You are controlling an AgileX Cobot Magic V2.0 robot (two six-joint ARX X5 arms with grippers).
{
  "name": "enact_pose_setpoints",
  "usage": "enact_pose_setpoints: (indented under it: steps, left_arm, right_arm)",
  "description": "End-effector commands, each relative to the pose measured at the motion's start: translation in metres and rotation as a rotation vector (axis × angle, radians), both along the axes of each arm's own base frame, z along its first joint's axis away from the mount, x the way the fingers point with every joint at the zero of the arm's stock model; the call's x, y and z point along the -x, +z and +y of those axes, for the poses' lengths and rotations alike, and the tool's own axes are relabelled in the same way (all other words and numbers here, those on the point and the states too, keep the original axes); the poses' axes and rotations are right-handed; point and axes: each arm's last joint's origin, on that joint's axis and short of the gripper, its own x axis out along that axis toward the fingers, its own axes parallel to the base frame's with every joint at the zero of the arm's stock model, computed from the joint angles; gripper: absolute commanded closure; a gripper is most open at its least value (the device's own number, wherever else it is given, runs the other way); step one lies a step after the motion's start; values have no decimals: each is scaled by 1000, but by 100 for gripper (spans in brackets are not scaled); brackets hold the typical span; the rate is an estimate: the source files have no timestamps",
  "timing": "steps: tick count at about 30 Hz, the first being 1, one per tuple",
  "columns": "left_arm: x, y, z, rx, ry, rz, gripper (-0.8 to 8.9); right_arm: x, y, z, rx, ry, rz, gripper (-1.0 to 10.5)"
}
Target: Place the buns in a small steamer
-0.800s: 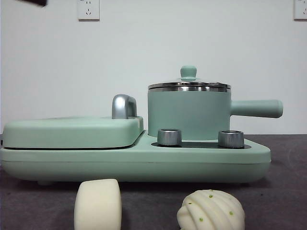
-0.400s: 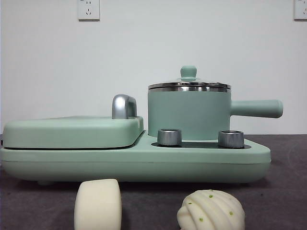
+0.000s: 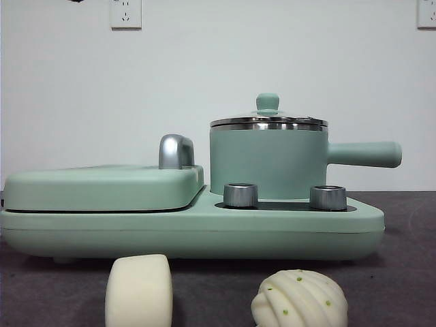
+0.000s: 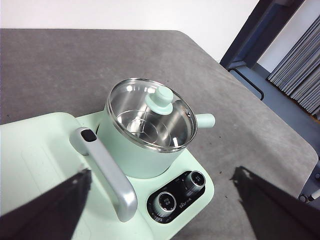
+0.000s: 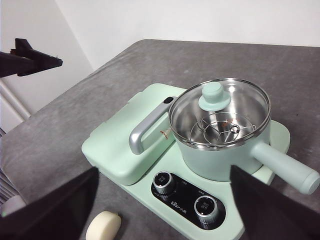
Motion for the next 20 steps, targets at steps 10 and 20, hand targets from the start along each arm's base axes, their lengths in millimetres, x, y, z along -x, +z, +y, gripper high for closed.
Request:
enact_pose_setpoints:
  steps: [10, 20]
  left_arm:
    - [-24, 5, -10, -38, -11, 111, 323]
    - [-81, 20, -37, -193, -79, 277, 323]
  right_arm:
    - [1, 5, 0, -37, -8, 18, 501]
    - [1, 5, 0, -38, -10, 20, 501]
